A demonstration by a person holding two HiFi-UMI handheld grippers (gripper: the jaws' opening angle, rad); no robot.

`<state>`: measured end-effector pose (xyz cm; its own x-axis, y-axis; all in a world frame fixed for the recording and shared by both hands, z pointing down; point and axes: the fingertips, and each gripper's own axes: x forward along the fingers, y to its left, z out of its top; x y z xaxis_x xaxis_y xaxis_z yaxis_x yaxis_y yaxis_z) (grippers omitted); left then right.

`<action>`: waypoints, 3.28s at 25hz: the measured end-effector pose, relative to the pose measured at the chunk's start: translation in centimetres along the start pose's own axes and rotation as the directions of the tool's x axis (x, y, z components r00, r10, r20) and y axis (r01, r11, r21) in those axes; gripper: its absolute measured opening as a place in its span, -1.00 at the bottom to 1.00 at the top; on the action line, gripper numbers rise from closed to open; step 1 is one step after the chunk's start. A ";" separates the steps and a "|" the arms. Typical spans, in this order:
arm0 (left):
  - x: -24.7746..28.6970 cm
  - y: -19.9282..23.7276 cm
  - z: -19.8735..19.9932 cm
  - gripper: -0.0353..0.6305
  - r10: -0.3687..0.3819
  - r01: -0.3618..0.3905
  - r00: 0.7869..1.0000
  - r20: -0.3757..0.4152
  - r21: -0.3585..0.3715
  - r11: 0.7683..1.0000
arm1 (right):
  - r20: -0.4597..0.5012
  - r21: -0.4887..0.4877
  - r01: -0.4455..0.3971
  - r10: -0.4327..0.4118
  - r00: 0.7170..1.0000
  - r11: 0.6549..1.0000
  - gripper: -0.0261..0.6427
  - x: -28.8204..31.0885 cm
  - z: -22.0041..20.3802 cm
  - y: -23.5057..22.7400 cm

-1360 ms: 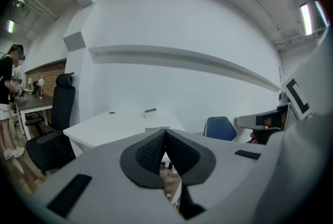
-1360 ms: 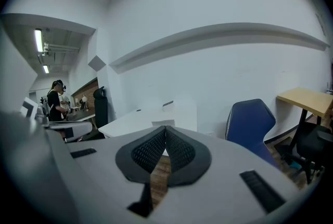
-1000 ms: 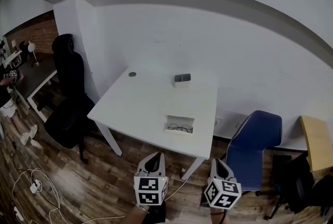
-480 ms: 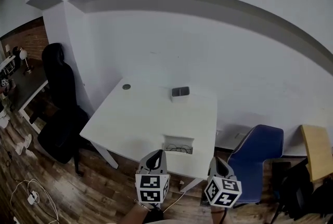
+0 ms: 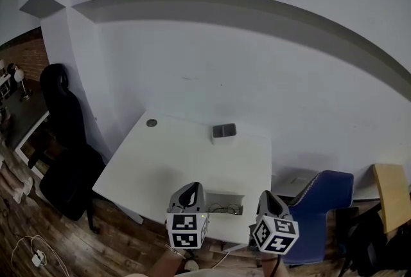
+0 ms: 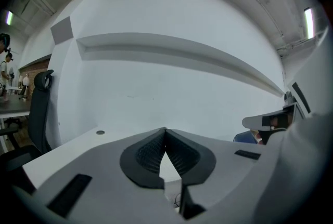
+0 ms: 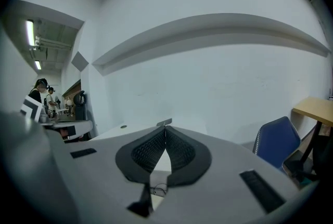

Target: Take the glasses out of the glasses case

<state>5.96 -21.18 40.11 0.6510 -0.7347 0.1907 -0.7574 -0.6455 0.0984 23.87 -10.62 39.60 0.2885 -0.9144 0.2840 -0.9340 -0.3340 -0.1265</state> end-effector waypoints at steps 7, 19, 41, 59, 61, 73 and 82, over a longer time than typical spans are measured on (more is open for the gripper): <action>3.4 1.8 -0.2 -0.84 -0.014 0.014 0.999 -0.030 0.003 1.000 | -0.030 0.009 0.011 -0.011 1.000 1.000 -0.83 3.3 -0.3 0.5; 4.1 2.6 -1.4 -0.84 0.049 -0.051 0.995 -0.083 -0.019 0.999 | -0.104 -0.022 -0.072 0.069 0.992 0.997 -0.83 7.0 -0.6 0.7; 1.4 2.8 -9.4 -0.84 0.194 -0.218 0.950 -0.246 -0.074 0.973 | -0.362 -0.060 -0.305 0.264 0.894 0.950 -0.83 8.5 -8.3 1.2; -0.7 2.7 -14.8 -0.84 0.249 -0.299 0.901 -0.356 -0.095 0.949 | -0.664 -0.124 -0.704 0.469 0.583 0.699 -0.82 7.6 -16.3 5.3; -1.1 2.8 -15.2 -0.84 0.256 -0.309 0.895 -0.364 -0.093 0.947 | -0.684 -0.130 -0.726 0.469 0.559 0.676 -0.82 7.5 -16.8 5.4; -2.4 3.9 -15.6 -0.84 0.309 -0.365 0.875 -0.372 -0.091 0.926 | -0.765 -0.140 -0.819 0.465 0.446 0.556 -0.59 7.6 -19.0 6.1; -3.3 4.2 -15.9 -0.84 0.341 -0.402 0.861 -0.378 -0.095 0.911 | -0.830 -0.217 -0.897 0.411 0.378 0.386 -0.59 7.2 -19.9 6.4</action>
<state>-0.14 -18.16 55.39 0.2831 -0.7738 0.5666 -0.9563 -0.2728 0.1053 15.77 -14.78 59.70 -0.4495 -0.2926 0.8440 -0.6653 0.7402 -0.0977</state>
